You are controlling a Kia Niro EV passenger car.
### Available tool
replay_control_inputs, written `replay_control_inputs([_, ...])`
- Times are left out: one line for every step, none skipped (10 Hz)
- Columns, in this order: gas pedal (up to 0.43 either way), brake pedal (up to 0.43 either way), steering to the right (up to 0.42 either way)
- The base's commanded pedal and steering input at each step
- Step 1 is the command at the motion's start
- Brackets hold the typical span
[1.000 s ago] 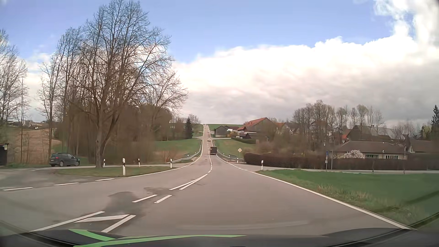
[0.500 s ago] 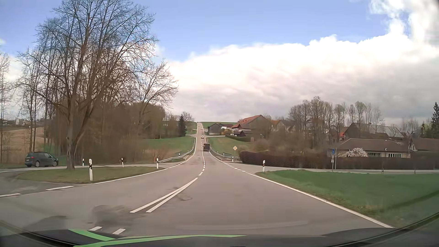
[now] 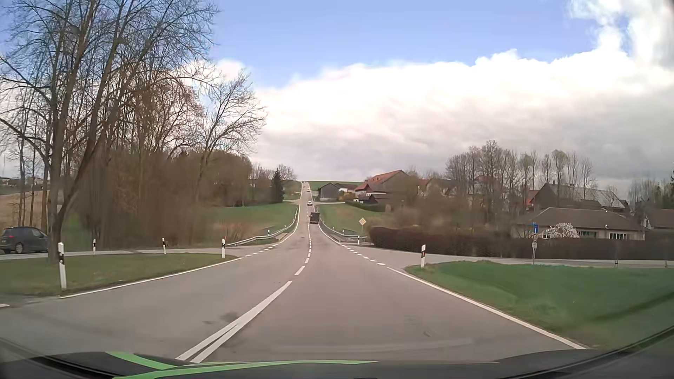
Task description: Follow the waypoints while adhering to traffic rules and regulations
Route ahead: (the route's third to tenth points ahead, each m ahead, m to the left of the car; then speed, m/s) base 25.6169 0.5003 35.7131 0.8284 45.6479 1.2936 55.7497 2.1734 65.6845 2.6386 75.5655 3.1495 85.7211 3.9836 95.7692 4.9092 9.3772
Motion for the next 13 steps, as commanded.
replay_control_inputs([0.280,0.000,0.004])
replay_control_inputs([0.287,0.000,0.003])
replay_control_inputs([0.287,0.000,0.002])
replay_control_inputs([0.287,0.000,0.000])
replay_control_inputs([0.287,0.000,-0.001])
replay_control_inputs([0.287,0.000,-0.002])
replay_control_inputs([0.287,0.000,-0.003])
replay_control_inputs([0.287,0.000,-0.004])
replay_control_inputs([0.287,0.000,-0.006])
replay_control_inputs([0.287,0.000,-0.008])
replay_control_inputs([0.287,0.000,-0.009])
replay_control_inputs([0.287,0.000,-0.011])
replay_control_inputs([0.287,0.000,-0.012])
